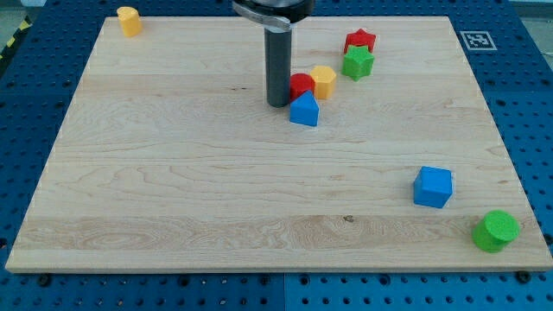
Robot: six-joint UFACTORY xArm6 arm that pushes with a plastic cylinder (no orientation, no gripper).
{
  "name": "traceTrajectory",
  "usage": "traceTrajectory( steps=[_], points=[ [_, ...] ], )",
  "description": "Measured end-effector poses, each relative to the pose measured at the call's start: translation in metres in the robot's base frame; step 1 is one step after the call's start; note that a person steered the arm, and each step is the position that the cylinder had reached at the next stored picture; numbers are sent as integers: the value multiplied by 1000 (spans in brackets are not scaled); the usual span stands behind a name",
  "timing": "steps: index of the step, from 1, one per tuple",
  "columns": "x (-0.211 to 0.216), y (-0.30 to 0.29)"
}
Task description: Slide the blue triangle towards the blue cube
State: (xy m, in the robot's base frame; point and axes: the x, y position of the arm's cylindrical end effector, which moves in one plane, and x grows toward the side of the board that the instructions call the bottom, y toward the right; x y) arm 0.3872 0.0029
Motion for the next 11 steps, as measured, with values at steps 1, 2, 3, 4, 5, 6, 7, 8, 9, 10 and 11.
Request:
traceTrajectory(
  steps=[1, 2, 3, 4, 5, 6, 7, 8, 9, 10, 11],
  points=[
    [21, 13],
    [30, 39],
    [28, 54],
    [23, 65],
    [18, 78],
    [25, 90],
    [44, 95],
    [54, 105],
    [61, 113],
    [66, 113],
    [62, 113]
  ],
)
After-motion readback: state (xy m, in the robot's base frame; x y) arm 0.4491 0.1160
